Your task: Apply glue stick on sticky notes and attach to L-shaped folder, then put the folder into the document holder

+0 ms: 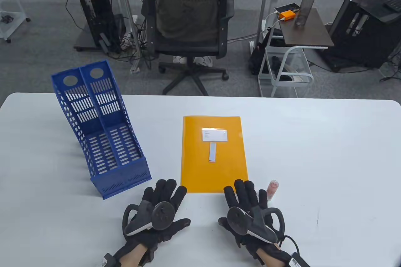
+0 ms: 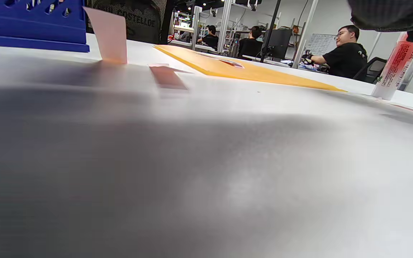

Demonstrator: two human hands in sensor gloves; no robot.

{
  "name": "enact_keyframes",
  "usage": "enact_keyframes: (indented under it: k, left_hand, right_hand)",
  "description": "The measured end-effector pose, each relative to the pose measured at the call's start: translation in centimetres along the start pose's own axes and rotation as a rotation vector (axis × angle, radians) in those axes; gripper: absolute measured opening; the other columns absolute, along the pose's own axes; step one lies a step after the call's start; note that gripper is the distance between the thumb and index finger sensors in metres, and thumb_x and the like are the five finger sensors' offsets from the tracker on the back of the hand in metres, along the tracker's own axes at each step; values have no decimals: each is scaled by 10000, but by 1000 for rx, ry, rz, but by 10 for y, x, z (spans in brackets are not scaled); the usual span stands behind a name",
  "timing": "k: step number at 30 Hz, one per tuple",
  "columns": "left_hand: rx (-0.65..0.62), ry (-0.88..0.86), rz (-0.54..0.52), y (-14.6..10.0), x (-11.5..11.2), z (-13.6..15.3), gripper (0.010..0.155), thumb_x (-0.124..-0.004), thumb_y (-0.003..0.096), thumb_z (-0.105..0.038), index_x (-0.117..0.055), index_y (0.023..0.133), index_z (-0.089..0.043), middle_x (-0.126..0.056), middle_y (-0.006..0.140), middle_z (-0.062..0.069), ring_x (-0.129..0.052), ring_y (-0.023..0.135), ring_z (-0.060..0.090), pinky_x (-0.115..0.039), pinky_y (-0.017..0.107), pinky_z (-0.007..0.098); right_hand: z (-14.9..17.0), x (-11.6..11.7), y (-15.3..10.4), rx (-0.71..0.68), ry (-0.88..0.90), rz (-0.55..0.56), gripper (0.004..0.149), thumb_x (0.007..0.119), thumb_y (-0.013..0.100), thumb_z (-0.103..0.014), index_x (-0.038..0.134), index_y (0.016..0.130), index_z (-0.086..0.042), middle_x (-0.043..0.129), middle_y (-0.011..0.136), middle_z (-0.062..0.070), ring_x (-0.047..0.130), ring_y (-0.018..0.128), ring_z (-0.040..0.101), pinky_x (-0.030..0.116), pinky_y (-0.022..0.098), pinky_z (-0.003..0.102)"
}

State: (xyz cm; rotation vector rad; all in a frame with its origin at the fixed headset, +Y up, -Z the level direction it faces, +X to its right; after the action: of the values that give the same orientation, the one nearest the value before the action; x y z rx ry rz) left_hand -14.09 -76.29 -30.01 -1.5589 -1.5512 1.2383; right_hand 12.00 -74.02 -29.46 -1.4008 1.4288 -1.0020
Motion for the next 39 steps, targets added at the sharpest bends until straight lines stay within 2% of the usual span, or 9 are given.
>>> enact_keyframes:
  k: [19, 22, 25, 30, 34, 39]
  left_hand:
    - [19, -51, 9, -4, 0, 2, 913, -615, 464, -743, -48, 1090, -396, 22, 1198, 10, -22, 1112, 313, -117, 762, 666]
    - [22, -57, 1, -5, 2, 4, 911, -614, 466, -741, -48, 1090, -393, 22, 1198, 11, -19, 1111, 312, -116, 762, 664]
    - [25, -66, -11, -7, 4, 5, 912, -616, 465, -739, -52, 1092, -391, 18, 1198, 9, -23, 1112, 312, -118, 762, 664]
    - [22, -80, -54, -9, 8, 7, 904, -620, 468, -730, -68, 1096, -385, 0, 1203, 12, -39, 1115, 309, -127, 765, 660]
    - [48, -104, -71, -9, 8, 11, 884, -626, 483, -700, -89, 1100, -365, -28, 1204, 20, -59, 1114, 311, -155, 765, 653]
    - [68, -149, -94, -12, 16, 16, 876, -625, 489, -690, -115, 1108, -340, -58, 1209, 33, -77, 1113, 318, -161, 766, 650]
  right_hand:
    - [-2, -3, -4, -5, 9, 7, 930, 739, 426, -662, 327, 1123, -204, 211, 1152, 188, 270, 1038, 453, 332, 688, 733]
    - [-3, -3, -4, -7, 11, 7, 936, 738, 426, -660, 311, 1122, -204, 224, 1152, 194, 286, 1037, 456, 339, 687, 733]
    - [-3, -2, -3, -5, 31, 11, 905, 743, 428, -650, 300, 1117, -265, 235, 1152, 192, 313, 1037, 458, 347, 687, 734]
    - [-10, -2, -5, -18, 50, -5, 901, 740, 432, -647, 303, 1117, -258, 263, 1150, 201, 349, 1029, 467, 372, 683, 729]
    - [-20, -4, -5, -28, 75, -12, 912, 740, 433, -642, 321, 1117, -209, 348, 1142, 218, 429, 1011, 477, 427, 674, 718]
    - [-33, -6, -2, -53, 41, -33, 864, 739, 441, -627, 482, 1090, -118, 573, 1080, 244, 729, 878, 490, 652, 588, 652]
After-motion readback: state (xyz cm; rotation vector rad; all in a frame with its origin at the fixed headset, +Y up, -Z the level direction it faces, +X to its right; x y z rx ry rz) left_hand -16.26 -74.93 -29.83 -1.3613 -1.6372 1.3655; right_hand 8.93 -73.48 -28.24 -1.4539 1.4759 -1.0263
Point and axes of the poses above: the tracker on the back of each hand, its own z axis roughly to the little-finger side, its own y axis roughly from the wrist to the fingertips, x = y × z, the point moved 1 cm from there along y, roughly from the wrist to the fingertips
